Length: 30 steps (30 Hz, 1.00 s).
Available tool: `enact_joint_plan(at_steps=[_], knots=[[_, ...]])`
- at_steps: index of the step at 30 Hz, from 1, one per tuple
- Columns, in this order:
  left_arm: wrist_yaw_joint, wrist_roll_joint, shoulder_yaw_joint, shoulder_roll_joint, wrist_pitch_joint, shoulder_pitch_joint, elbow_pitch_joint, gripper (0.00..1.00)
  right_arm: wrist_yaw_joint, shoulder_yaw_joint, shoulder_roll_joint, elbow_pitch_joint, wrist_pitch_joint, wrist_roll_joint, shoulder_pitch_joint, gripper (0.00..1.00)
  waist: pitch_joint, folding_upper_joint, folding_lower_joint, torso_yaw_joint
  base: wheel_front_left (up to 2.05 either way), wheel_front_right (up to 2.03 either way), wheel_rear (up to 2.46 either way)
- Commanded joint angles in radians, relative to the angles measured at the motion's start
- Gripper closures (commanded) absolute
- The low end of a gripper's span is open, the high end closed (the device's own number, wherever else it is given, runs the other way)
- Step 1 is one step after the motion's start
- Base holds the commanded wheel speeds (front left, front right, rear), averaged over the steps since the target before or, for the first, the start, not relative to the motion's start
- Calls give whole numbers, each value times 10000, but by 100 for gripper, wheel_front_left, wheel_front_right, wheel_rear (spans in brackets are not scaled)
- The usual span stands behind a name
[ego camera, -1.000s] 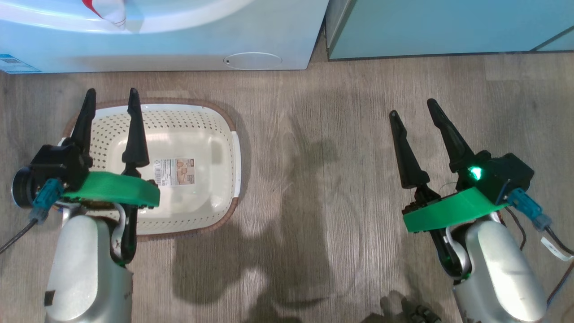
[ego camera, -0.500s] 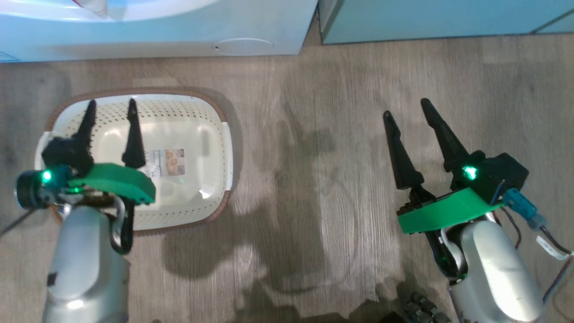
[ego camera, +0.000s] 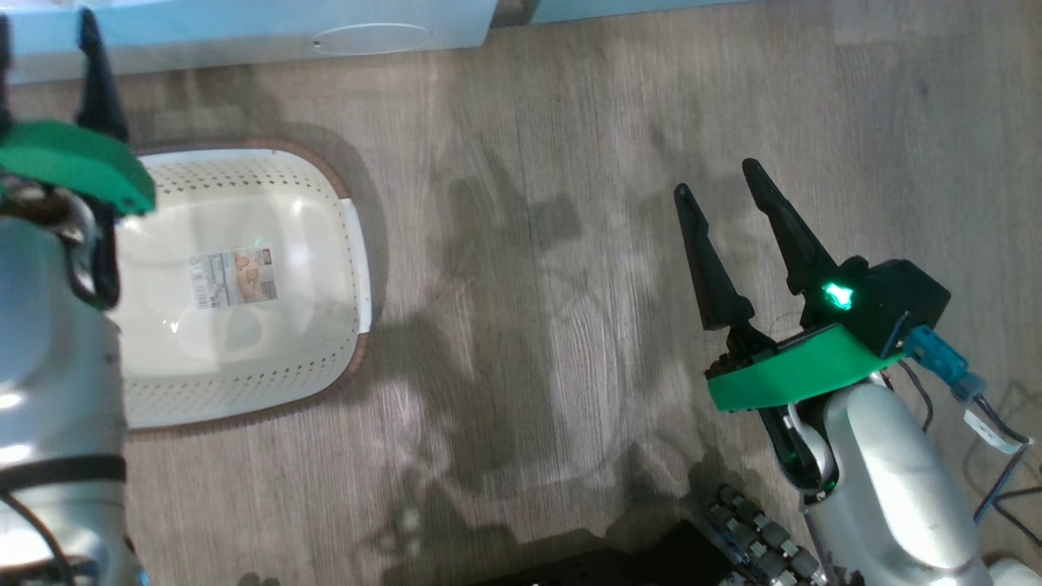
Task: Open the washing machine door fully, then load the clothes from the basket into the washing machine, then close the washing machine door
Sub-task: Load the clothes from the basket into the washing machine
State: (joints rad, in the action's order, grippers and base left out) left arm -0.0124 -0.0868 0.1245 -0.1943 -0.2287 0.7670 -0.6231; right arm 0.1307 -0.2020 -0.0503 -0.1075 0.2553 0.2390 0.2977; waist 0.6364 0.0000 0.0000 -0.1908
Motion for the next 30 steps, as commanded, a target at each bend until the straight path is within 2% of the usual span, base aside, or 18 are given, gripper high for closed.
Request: enact_joint_plan(at_steps=[1,14,26,27,28,30], knots=[[116,-16,301,-520,73,282,50,0,0,-221,1,308,65,121,-45,0,60,0,0,-105,0,0,0],[242,-145,317,-1144,225,1766,-1430,0,0,-400,1,242,65,254,-53,0,198,0,0,-383,0,0,0],[7,-25,-160,-1328,180,2716,-2716,0,0,-558,1,223,65,189,29,0,292,0,0,-475,0,0,0],[-4,-50,-163,-1332,144,2784,-2787,86,0,-563,1,219,65,186,32,0,298,0,0,-482,0,0,0],[-11,-98,-144,-1325,90,2850,-2830,100,0,-567,1,214,65,183,39,0,304,0,0,-488,0,0,0],[-42,-150,-152,-1320,0,2925,-2914,100,0,-565,1,203,65,184,48,0,303,0,0,-491,0,0,0]])
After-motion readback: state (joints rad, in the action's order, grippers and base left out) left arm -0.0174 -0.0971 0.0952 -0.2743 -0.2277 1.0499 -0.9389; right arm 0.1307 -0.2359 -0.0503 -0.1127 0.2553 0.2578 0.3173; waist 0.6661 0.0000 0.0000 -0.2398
